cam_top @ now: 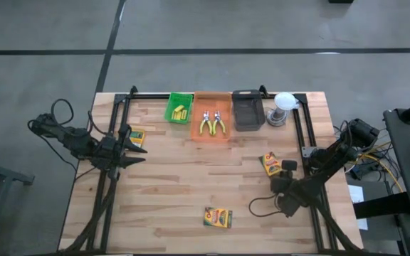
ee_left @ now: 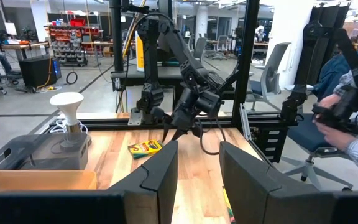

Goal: Pick & Place School Supplies
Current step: Put the yellow crayon box into the black bin

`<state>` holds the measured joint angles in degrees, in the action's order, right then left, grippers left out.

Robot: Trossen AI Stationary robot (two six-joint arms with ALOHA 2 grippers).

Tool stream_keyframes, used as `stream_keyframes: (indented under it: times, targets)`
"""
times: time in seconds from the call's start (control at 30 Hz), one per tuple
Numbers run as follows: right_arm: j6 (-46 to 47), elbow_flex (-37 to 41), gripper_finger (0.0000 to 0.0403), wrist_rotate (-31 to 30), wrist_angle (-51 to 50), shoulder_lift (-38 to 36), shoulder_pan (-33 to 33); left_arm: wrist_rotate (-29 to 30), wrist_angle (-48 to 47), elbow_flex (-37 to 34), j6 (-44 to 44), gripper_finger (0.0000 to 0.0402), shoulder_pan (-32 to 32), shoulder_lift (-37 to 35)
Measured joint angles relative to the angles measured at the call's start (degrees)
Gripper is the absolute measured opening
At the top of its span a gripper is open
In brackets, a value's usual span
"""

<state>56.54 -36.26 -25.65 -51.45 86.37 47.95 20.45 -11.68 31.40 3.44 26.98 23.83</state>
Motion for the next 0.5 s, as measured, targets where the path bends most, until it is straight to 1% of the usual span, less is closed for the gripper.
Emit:
stream_keyframes:
  times: [0.5]
  targets:
    - [-0.2,2.4,0.0102,-0.4,1.4,-0.2,-0.6,0.0,0.0,0.0,0.0,0.0124,0.0,0.0]
